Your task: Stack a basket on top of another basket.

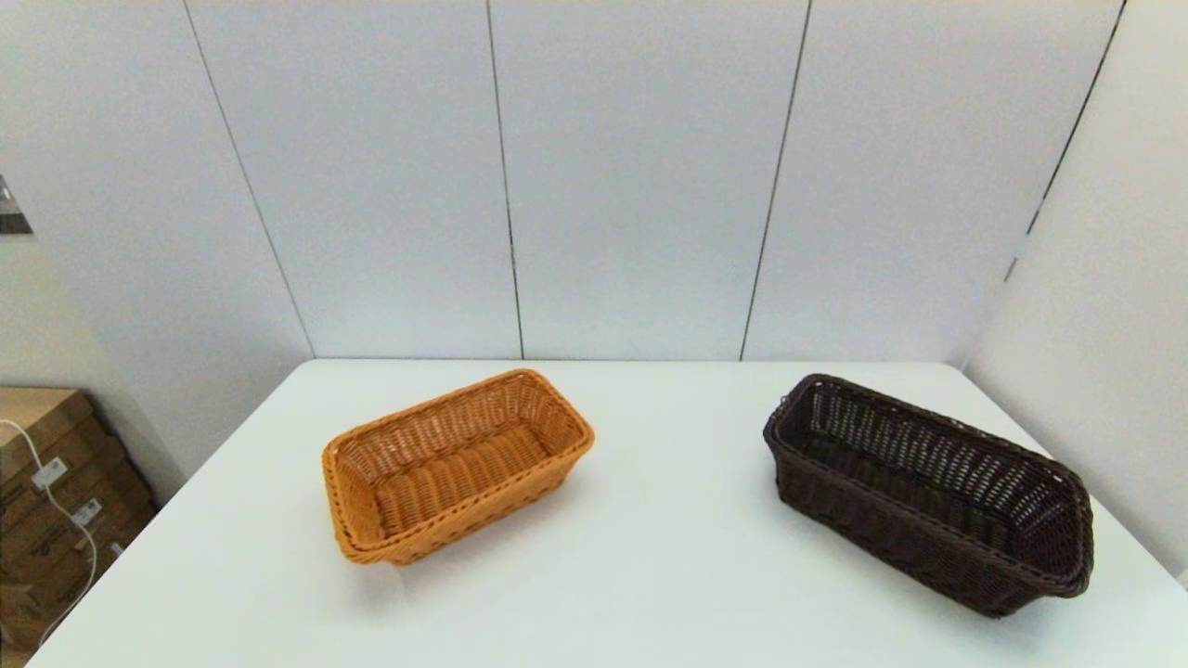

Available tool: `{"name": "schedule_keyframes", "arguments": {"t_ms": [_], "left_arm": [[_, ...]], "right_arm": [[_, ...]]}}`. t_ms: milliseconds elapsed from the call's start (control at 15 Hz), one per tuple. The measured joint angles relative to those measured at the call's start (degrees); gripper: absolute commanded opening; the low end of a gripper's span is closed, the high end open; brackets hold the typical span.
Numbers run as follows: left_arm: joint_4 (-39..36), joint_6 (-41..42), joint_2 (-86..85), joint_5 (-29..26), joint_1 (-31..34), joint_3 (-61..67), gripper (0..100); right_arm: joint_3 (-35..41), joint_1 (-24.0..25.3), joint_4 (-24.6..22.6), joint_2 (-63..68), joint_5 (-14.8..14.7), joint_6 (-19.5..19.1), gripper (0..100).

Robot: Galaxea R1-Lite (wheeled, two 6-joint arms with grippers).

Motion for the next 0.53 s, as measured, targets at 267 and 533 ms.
{"name": "schedule_keyframes", "arguments": {"t_ms": [267, 533], "left_arm": [[0.2, -2.9, 10.2, 0.1, 0.0, -8.8, 100], [0.2, -12.7, 28.9, 0.2, 0.0, -20.0, 100]], "right_arm": [[0.0, 0.0, 0.0, 0.0, 0.0, -0.1, 100], [0.0, 0.0, 0.0, 0.0, 0.0, 0.0, 100]]}}
